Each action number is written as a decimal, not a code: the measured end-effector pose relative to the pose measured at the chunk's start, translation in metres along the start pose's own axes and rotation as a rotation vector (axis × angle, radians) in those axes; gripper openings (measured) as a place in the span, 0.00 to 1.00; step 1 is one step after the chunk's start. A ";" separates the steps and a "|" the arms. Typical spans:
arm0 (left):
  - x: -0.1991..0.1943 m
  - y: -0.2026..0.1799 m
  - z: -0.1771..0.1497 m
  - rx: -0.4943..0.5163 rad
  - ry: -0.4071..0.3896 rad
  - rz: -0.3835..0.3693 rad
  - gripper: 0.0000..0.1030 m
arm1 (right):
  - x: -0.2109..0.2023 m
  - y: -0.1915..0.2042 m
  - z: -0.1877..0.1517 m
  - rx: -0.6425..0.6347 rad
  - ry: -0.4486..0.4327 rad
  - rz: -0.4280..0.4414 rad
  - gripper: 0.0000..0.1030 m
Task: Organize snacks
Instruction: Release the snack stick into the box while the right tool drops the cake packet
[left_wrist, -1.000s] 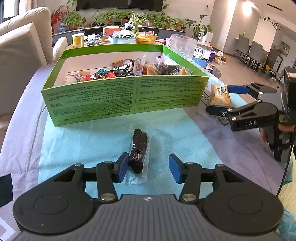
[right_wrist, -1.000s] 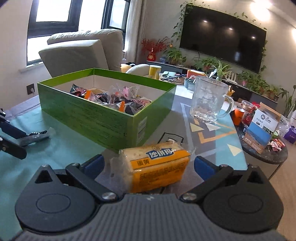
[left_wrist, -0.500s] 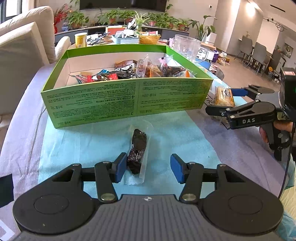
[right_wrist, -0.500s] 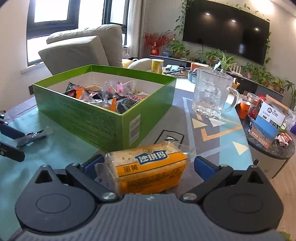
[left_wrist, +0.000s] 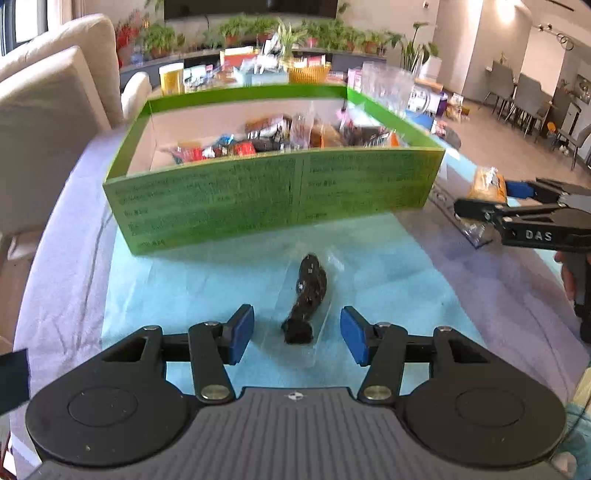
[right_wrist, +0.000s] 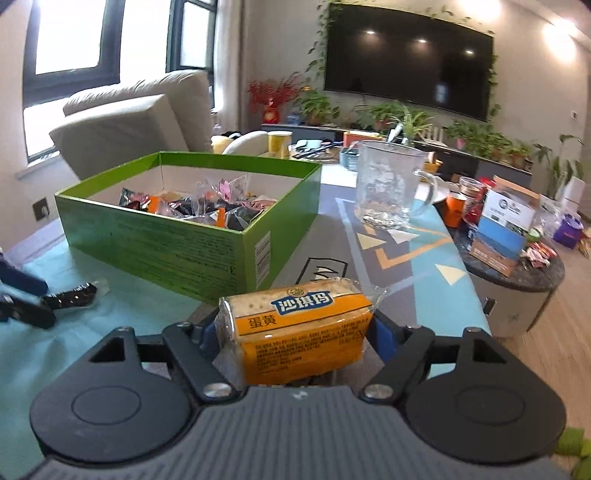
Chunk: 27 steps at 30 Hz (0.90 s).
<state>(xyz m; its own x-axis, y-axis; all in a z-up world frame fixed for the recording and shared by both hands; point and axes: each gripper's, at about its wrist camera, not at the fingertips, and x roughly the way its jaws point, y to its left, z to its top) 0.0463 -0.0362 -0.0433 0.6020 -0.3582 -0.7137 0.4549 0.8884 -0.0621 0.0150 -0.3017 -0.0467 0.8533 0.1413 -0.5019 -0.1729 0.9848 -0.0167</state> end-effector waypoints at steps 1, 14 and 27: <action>0.001 -0.001 0.000 0.006 0.003 -0.002 0.51 | -0.003 0.000 0.000 0.016 -0.002 -0.002 0.41; -0.023 -0.002 0.007 -0.028 -0.091 -0.066 0.26 | -0.024 0.032 0.040 0.070 -0.144 0.070 0.41; -0.054 0.020 0.033 -0.091 -0.192 -0.029 0.27 | 0.001 0.067 0.077 0.134 -0.160 0.091 0.41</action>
<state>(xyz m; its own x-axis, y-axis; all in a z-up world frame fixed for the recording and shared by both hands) 0.0446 -0.0081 0.0164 0.7073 -0.4240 -0.5656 0.4177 0.8962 -0.1495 0.0418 -0.2281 0.0182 0.9061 0.2339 -0.3526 -0.1949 0.9704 0.1427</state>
